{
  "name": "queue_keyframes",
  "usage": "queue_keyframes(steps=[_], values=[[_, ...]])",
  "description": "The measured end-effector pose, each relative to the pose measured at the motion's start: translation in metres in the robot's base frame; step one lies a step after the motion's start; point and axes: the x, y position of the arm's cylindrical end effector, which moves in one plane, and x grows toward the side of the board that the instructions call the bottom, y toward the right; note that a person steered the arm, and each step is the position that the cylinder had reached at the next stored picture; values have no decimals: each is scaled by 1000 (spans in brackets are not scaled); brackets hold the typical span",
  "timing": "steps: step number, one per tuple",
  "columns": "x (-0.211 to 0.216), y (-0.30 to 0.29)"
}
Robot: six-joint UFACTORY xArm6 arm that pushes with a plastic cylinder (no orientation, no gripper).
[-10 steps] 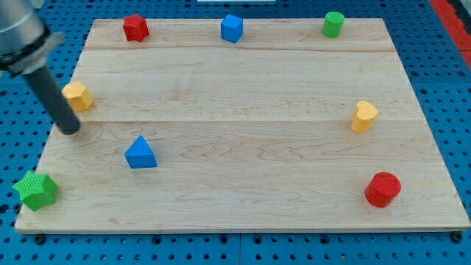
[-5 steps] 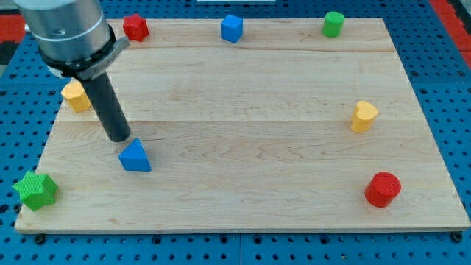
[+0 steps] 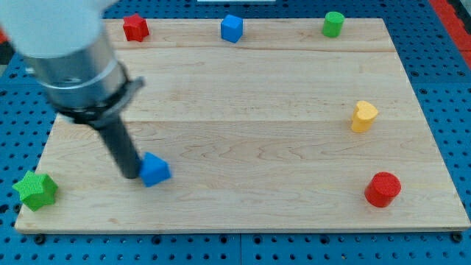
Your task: Place the blue triangle to the bottom center
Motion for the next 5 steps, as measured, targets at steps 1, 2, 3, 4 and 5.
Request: queue_keyframes(steps=[1, 2, 3, 4, 5], values=[[-4, 55], [-29, 40], [-48, 69], [-7, 79], [12, 80]])
